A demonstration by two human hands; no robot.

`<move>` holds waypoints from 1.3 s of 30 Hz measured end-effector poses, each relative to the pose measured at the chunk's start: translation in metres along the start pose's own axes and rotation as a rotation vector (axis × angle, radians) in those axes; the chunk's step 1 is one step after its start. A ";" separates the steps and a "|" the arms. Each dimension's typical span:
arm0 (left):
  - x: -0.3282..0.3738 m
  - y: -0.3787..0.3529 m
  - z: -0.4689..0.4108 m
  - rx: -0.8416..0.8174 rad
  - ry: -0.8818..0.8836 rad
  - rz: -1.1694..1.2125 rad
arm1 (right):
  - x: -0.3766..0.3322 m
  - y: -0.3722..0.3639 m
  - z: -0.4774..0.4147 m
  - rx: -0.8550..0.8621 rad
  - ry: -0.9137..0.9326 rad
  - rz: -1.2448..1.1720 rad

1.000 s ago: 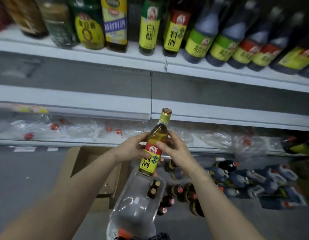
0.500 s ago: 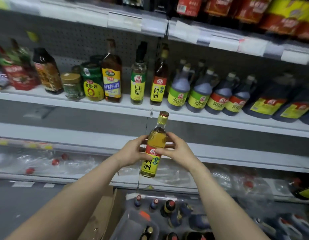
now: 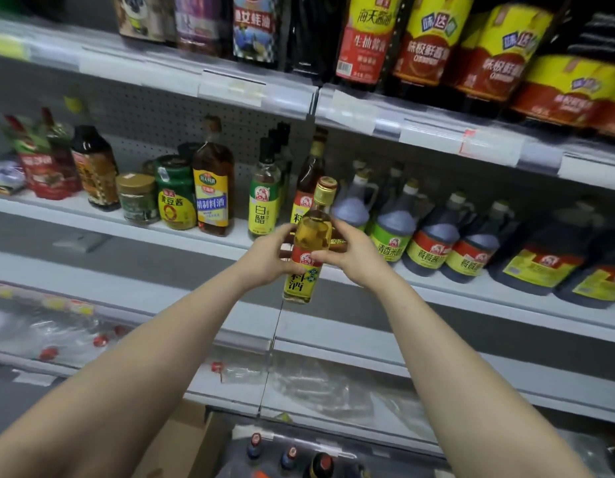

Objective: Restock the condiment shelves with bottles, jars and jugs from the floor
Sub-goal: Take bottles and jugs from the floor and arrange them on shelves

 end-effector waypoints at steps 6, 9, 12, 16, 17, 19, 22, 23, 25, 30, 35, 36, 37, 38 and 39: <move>0.015 0.026 -0.037 0.075 -0.067 -0.089 | -0.012 0.006 -0.044 0.049 -0.021 0.077; 0.019 0.036 -0.051 0.088 -0.099 -0.146 | -0.014 0.004 -0.057 0.077 -0.049 0.065; 0.018 0.039 -0.060 0.084 -0.097 -0.202 | -0.011 0.000 -0.066 0.095 -0.079 0.090; 0.011 0.038 -0.071 0.071 -0.086 -0.189 | -0.008 0.000 -0.072 0.101 -0.098 0.140; 0.009 0.038 -0.074 0.071 -0.087 -0.190 | -0.007 0.001 -0.075 0.104 -0.103 0.152; 0.005 0.037 -0.079 0.071 -0.080 -0.204 | -0.005 0.000 -0.078 0.101 -0.124 0.170; -0.003 0.036 -0.085 0.076 -0.063 -0.225 | 0.001 -0.005 -0.081 0.088 -0.149 0.177; -0.006 0.036 -0.086 0.082 -0.057 -0.229 | 0.003 -0.007 -0.081 0.082 -0.152 0.175; -0.011 0.037 -0.088 0.094 -0.051 -0.231 | 0.005 -0.008 -0.083 0.079 -0.154 0.172; -0.014 0.038 -0.090 0.142 -0.071 -0.201 | 0.003 -0.007 -0.084 0.184 -0.169 0.144; -0.011 0.033 -0.088 0.115 -0.129 -0.237 | 0.011 -0.018 -0.078 0.230 -0.259 0.125; -0.012 0.033 -0.088 0.105 -0.121 -0.265 | 0.013 -0.022 -0.077 0.216 -0.278 0.153; -0.013 0.032 -0.089 0.098 -0.105 -0.287 | 0.015 -0.028 -0.077 0.201 -0.294 0.167; -0.014 0.032 -0.090 0.089 -0.086 -0.303 | 0.017 -0.033 -0.076 0.188 -0.305 0.161; -0.015 0.031 -0.091 0.081 -0.069 -0.320 | 0.019 -0.038 -0.076 0.182 -0.312 0.148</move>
Point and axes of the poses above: each hand's wrist, its own z-axis away from the middle knuckle, its own y-axis out of the back of the hand, x = y × z, the point moved 6 cm from there along -z, towards the middle knuckle, and after that the axes turned 12 degrees about z, right-handed, at the moved point
